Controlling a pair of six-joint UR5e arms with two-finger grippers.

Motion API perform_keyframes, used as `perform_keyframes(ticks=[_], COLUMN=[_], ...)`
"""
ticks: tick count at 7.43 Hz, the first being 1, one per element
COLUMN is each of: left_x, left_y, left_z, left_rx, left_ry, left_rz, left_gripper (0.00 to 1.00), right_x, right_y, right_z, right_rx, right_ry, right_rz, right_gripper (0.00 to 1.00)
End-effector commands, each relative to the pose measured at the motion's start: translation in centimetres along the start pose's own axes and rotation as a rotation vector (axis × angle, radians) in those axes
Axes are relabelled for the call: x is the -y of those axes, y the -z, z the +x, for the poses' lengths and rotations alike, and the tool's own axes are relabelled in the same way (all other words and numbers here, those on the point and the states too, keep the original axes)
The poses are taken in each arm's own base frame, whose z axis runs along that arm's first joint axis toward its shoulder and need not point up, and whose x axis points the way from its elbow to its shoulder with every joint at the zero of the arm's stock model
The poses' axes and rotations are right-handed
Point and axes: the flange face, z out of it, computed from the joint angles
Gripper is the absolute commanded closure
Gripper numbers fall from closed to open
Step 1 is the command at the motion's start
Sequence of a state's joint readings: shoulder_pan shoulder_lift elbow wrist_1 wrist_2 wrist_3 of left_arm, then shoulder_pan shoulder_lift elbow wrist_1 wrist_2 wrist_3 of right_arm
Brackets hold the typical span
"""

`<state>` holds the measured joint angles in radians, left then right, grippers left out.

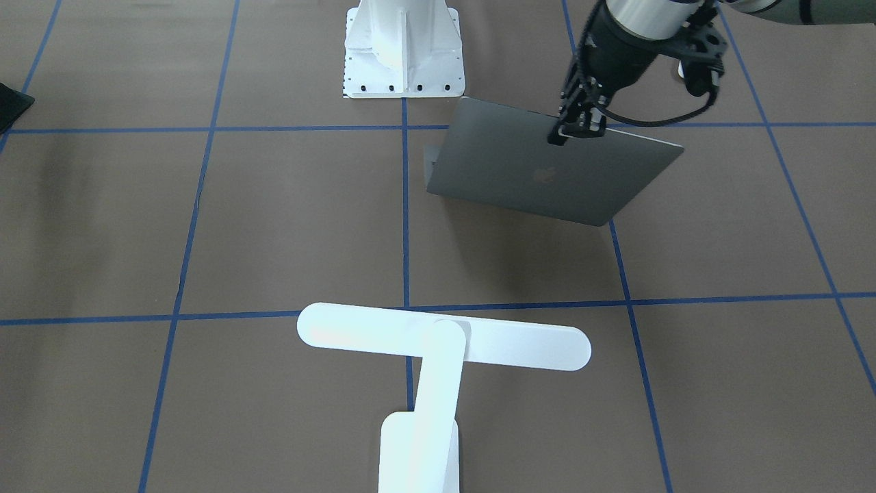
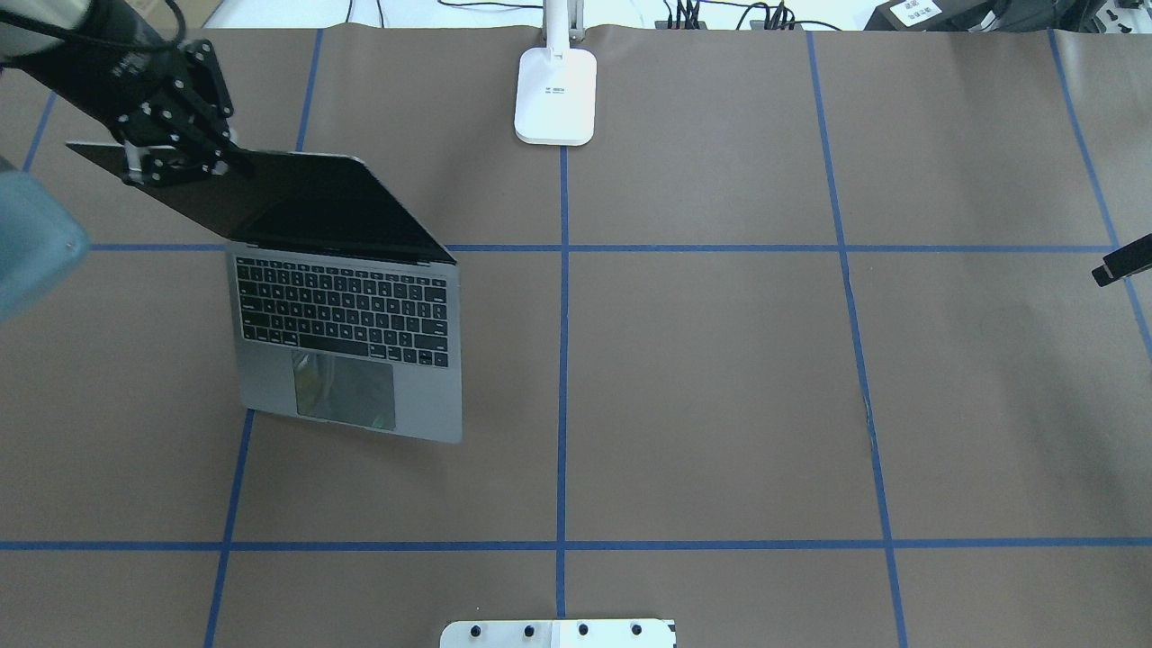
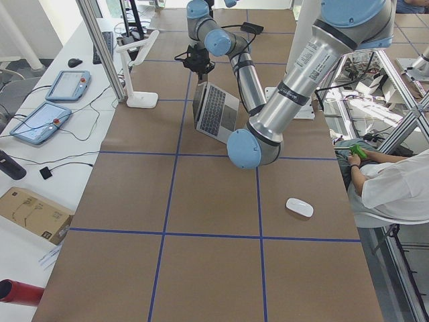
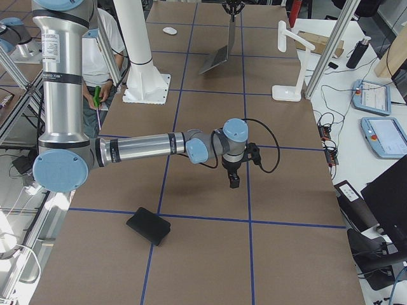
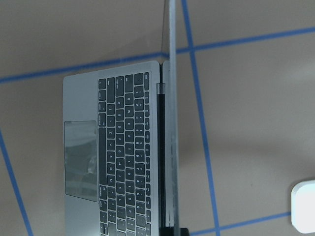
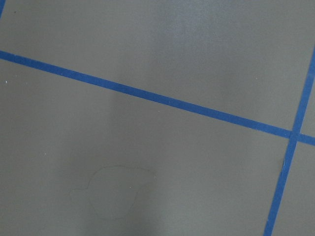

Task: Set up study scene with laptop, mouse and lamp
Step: 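Swing the held laptop with the left gripper toward the white lamp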

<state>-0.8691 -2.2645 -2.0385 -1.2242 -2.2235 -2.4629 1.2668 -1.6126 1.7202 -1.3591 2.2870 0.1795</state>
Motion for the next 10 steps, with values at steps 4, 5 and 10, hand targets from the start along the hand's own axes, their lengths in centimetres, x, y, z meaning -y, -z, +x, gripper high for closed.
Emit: perform_keyframes(ticks=[4, 5, 10], left_x=[-11.8, -12.8, -13.6], left_y=[-6.7, -7.7, -13.7], left_z=[2.2, 3.5, 8.9], left_rx=[-0.006, -0.015, -0.063], left_ry=[0.038, 0.027, 0.026], left_rz=[0.072, 0.061, 0.072], left_gripper=[1.0, 1.0, 1.0], right_x=[-0.6, -0.5, -0.5], right_y=[-0.9, -0.9, -1.4], right_z=[0.9, 0.9, 1.4], right_rx=[-0.004, -0.003, -0.005], right_ry=[-0.02, -0.019, -0.027], right_rz=[-0.021, -0.019, -0.03], right_gripper=[0.0, 0.0, 0.0])
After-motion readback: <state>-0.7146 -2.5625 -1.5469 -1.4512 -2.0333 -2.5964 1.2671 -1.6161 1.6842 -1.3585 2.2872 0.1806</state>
